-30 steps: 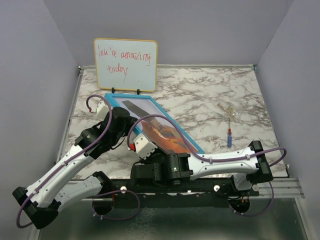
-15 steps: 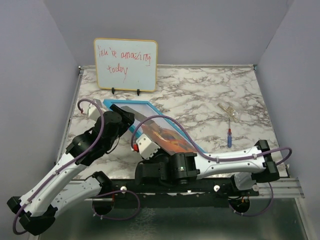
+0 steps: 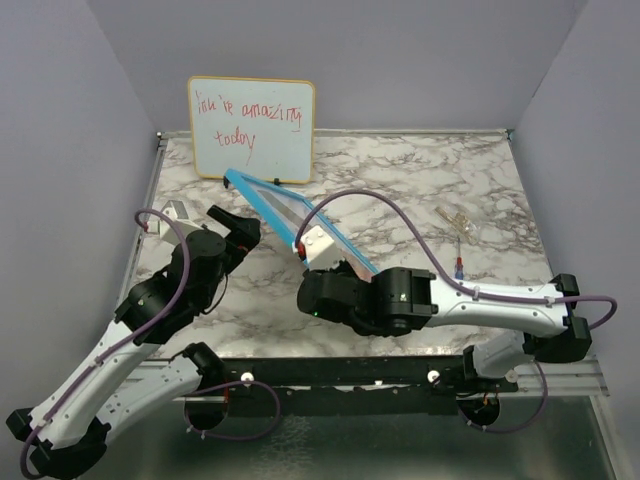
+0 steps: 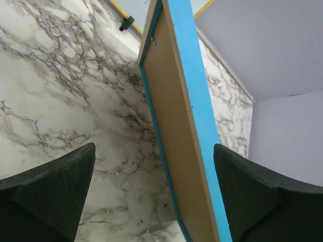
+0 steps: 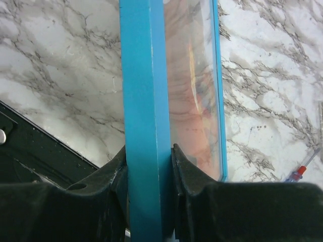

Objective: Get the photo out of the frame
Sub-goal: Turn over the photo frame at the center of the board, then pick up the screwdriver from the center of the board.

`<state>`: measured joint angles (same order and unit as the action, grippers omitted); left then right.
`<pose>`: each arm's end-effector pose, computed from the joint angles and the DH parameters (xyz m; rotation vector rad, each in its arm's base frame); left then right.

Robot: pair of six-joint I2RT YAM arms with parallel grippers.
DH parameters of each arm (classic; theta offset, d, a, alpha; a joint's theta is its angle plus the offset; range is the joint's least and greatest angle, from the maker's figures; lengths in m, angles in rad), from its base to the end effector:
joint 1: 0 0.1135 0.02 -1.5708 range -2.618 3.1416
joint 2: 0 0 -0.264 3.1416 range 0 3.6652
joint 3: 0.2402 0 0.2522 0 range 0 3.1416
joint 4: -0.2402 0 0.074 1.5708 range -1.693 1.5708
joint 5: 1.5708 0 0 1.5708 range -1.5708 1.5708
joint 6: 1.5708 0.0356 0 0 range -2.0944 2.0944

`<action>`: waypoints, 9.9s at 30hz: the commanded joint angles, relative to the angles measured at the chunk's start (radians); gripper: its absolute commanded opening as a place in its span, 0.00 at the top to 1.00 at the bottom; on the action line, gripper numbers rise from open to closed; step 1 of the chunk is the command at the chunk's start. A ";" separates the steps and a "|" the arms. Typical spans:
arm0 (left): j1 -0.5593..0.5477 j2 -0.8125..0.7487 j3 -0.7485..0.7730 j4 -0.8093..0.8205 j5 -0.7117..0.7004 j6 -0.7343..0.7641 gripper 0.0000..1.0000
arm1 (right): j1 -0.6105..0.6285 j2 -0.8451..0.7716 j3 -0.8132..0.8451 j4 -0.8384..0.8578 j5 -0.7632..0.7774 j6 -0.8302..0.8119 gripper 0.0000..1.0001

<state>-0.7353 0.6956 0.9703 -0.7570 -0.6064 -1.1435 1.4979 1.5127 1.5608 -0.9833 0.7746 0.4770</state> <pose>0.1088 -0.0710 0.3590 -0.7670 1.8596 -0.6006 0.0471 0.3029 0.3687 -0.8047 2.0321 0.1080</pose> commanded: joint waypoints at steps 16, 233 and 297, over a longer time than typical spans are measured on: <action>-0.002 0.000 -0.036 0.018 0.000 0.019 0.01 | -0.220 -0.212 -0.091 0.319 -0.285 0.138 0.99; 0.128 0.159 -0.597 0.342 0.406 0.157 0.56 | -0.629 -0.700 -1.017 0.302 -0.319 0.697 0.10; 0.259 0.767 -0.182 0.330 0.541 0.700 0.69 | -1.024 0.079 -0.575 0.484 -0.643 0.116 0.49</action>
<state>-0.4770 1.4380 0.7628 -0.4164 -0.0784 -0.4747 0.4885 1.5753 0.9424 -0.4511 0.1169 0.6334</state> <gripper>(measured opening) 0.335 0.511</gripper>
